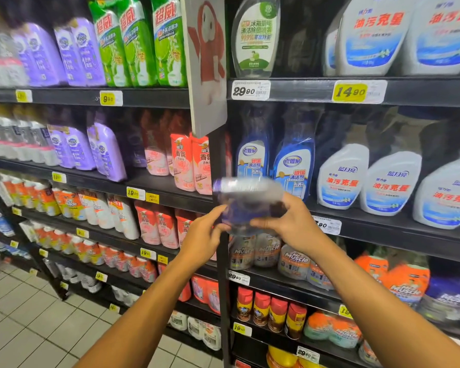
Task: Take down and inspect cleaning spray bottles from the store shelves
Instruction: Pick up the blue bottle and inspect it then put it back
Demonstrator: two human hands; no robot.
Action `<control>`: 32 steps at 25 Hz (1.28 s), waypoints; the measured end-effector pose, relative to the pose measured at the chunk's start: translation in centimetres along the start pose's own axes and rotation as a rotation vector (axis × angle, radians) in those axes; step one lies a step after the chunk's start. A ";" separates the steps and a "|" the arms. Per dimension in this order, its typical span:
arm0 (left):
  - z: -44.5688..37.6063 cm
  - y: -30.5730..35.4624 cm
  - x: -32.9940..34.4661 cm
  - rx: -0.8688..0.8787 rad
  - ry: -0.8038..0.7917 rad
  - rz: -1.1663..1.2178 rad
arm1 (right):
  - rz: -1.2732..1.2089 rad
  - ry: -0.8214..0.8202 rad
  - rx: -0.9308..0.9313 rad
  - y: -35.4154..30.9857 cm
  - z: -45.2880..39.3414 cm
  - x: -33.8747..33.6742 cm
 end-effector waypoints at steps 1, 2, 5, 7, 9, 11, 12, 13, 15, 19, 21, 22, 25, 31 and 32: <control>-0.2 0.5 -0.6 -0.002 -0.059 0.035 | -0.106 0.085 0.006 0.2 -0.3 0.0; -0.2 1.2 -1.1 0.012 -0.108 0.066 | -0.252 0.166 0.033 0.4 -0.6 0.0; 0.5 4.1 -2.1 0.091 -0.149 0.074 | -0.710 0.302 0.149 1.2 -1.1 0.6; 0.9 5.9 -2.1 0.128 -0.095 0.024 | -0.876 0.365 0.237 1.6 -1.2 0.9; 0.8 7.4 -2.0 0.126 -0.062 0.027 | -0.985 0.386 0.369 2.0 -1.4 1.0; 0.7 8.7 -1.9 0.117 -0.098 0.027 | -1.015 0.401 0.458 2.2 -1.7 1.1; 0.7 9.2 -1.9 0.125 -0.115 -0.001 | -1.008 0.406 0.480 2.4 -1.9 1.1; 0.8 9.7 -1.9 0.133 -0.128 -0.037 | -0.998 0.408 0.488 2.4 -2.0 1.2; 1.0 10.2 -1.8 0.124 -0.141 -0.079 | -0.997 0.406 0.484 2.6 -2.4 1.3; 1.0 9.8 -1.7 0.038 -0.180 0.005 | -0.965 0.412 0.478 2.2 -2.6 1.2; 1.0 9.2 -1.4 -0.038 -0.232 0.133 | -0.915 0.467 0.458 1.6 -2.8 1.0; 0.9 9.0 -1.1 -0.074 -0.249 0.231 | -0.878 0.505 0.433 1.3 -3.0 0.9; 0.4 8.2 0.2 -0.205 -0.187 0.542 | -0.762 0.616 0.277 0.0 -3.3 0.9; -1.2 6.6 1.9 -0.451 -0.001 0.943 | -0.473 0.560 0.199 -1.8 -2.4 0.7; -1.3 6.5 2.2 -0.459 -0.003 0.990 | -0.429 0.522 0.206 -2.1 -2.3 0.5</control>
Point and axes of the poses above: each hand's wrist, its own z-axis away from the middle knuckle, its own x-axis out of the palm, y = z × x, the point moved 1 cm from there along -z, towards the middle knuckle, and after that the axes turned 8 degrees about -z, right-handed, at the moved point
